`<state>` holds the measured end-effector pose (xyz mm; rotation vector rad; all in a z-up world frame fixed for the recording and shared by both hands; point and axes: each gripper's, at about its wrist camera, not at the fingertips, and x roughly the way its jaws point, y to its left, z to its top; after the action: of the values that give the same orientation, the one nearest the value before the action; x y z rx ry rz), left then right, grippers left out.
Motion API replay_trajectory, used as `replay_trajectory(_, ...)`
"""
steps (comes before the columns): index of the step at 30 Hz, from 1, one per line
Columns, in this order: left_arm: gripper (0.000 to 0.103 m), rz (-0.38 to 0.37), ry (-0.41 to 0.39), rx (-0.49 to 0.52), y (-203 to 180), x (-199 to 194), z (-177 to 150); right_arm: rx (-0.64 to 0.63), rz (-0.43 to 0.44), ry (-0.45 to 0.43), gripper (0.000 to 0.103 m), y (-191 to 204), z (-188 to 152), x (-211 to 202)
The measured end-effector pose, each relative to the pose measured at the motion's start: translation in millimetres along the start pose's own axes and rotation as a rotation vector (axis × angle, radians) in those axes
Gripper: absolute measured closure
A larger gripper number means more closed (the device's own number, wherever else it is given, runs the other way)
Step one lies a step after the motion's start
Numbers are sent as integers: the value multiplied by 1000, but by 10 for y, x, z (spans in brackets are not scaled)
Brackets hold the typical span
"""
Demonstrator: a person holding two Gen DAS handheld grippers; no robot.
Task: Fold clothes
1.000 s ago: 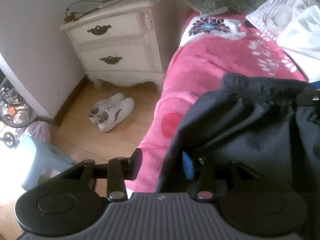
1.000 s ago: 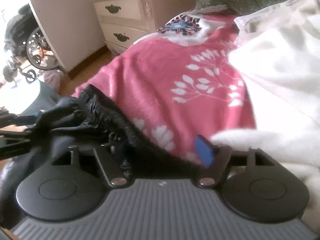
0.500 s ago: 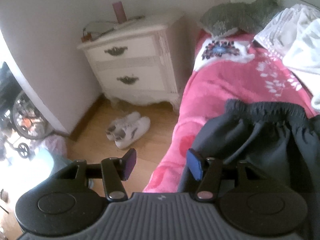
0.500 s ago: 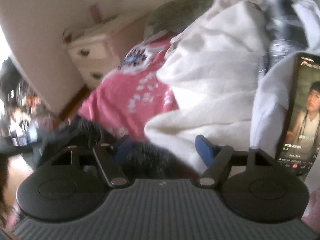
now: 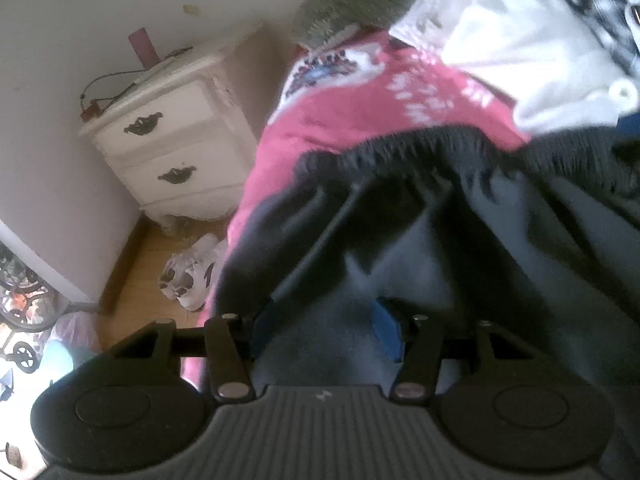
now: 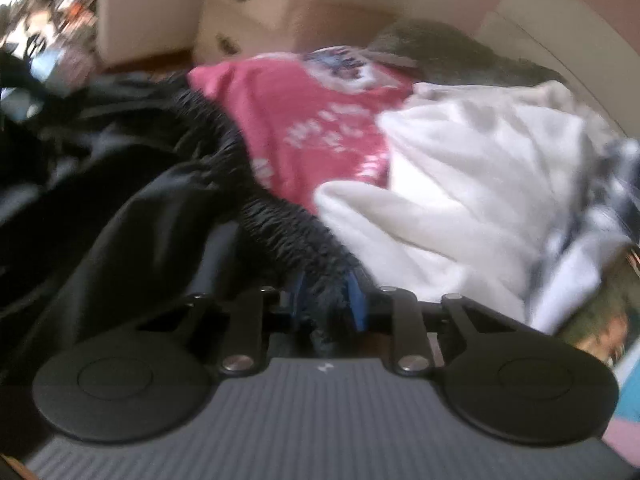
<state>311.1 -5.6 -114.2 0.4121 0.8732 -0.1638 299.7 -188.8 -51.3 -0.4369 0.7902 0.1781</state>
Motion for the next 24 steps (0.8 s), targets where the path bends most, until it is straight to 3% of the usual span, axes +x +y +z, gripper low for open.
replay_trajectory(5, 47, 2, 13, -1, -19, 56, -32, -43, -16, -19, 81, 66, -54, -1)
replay_trajectory(14, 47, 11, 15, -2, -37, 67, -39, -91, -26, 102, 80, 54, -177, 514)
replay_trajectory(16, 47, 14, 12, -1, -45, 70, -46, -92, -20, 95, 86, 35, -184, 514)
replay_trajectory(17, 47, 15, 12, -1, -51, 76, -42, -89, -16, 91, 96, 21, -184, 505)
replay_trajectory(18, 47, 17, 11, 0, -52, 76, -37, -86, -11, 89, 99, 4, -182, 490)
replay_trajectory(24, 48, 34, 0, 17, -46, 80, 3, 103, -7, 33, 101, -263, -73, 179)
